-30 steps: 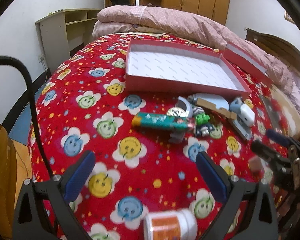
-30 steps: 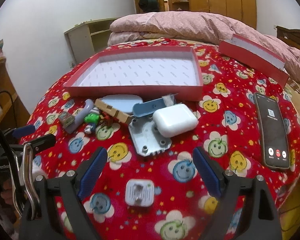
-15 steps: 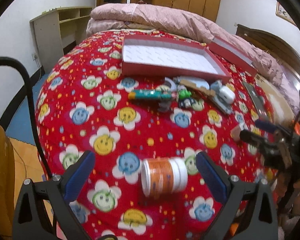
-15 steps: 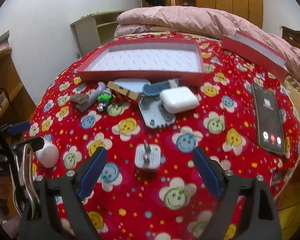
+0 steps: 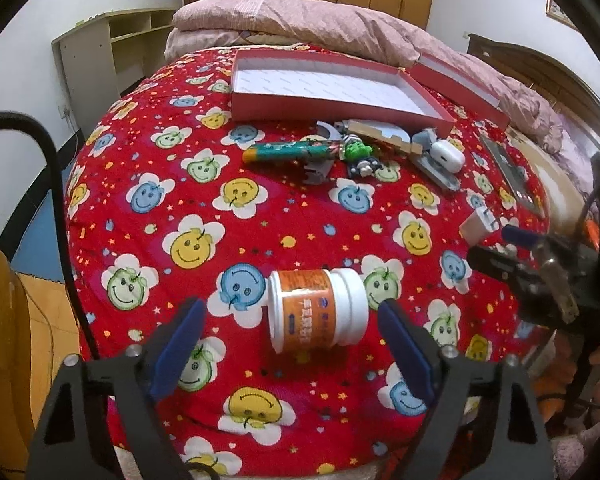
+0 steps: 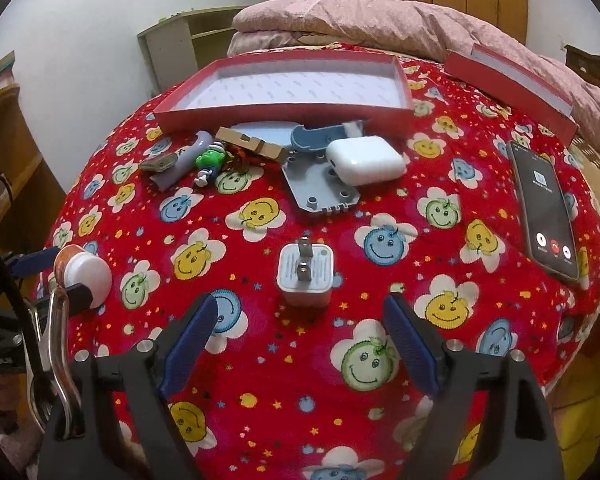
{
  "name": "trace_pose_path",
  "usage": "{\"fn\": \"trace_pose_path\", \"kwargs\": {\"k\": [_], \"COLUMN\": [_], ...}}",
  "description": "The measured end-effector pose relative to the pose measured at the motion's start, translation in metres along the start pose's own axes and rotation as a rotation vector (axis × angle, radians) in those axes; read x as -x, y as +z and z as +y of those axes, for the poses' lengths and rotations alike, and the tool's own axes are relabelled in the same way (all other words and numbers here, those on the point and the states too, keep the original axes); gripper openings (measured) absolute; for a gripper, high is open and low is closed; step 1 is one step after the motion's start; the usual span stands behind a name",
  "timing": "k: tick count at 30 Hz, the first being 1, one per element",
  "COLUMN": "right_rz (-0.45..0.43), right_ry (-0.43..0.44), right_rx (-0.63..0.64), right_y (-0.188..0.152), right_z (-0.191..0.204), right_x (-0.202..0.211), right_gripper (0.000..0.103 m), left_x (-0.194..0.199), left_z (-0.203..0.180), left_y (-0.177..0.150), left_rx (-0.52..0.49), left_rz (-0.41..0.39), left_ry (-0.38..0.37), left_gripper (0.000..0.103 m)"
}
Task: Organize rigid objects
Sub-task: 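Grasp the orange-labelled white pill bottle with left tool while right tool grasps the white plug, then carry the bottle into the red tray and open left tool while right tool carries the plug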
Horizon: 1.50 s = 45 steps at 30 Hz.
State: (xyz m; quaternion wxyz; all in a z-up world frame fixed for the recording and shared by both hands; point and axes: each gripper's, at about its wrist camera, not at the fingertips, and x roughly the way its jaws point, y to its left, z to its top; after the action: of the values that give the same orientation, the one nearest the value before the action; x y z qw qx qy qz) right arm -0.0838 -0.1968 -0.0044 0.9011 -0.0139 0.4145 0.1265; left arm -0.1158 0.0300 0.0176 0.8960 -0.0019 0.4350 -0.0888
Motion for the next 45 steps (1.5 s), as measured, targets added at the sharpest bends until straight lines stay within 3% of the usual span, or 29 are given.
{"fn": "trace_pose_path", "kwargs": {"k": [8,13,20,32,45], "right_rz": [0.010,0.010,0.008,-0.036,-0.080], "right_ry": [0.015,0.018,0.023,0.002,0.091], "right_rx": [-0.014,-0.014,-0.002,-0.017,-0.044], "right_y": [-0.001,0.000,0.005,0.006,0.006], "right_z": [-0.001,-0.001,0.000,-0.008,-0.015], "right_x": [-0.004,-0.005,-0.012,-0.014,-0.006], "right_gripper": [0.082,0.074,0.061,0.027,0.027], "left_x": [-0.006,-0.010,-0.015,-0.019,-0.022], "left_z": [0.003,-0.007,-0.009,-0.012,-0.005], "left_y": [0.000,-0.001,0.000,0.007,0.029], "left_rx": [0.017,-0.019,-0.026,-0.023,0.033], "left_rz": [0.013,0.024,0.010,-0.008,-0.002], "left_ry": [-0.014,-0.023,-0.017,-0.003,0.002], "left_gripper": [0.074,0.052,0.051,0.050,0.050]}}
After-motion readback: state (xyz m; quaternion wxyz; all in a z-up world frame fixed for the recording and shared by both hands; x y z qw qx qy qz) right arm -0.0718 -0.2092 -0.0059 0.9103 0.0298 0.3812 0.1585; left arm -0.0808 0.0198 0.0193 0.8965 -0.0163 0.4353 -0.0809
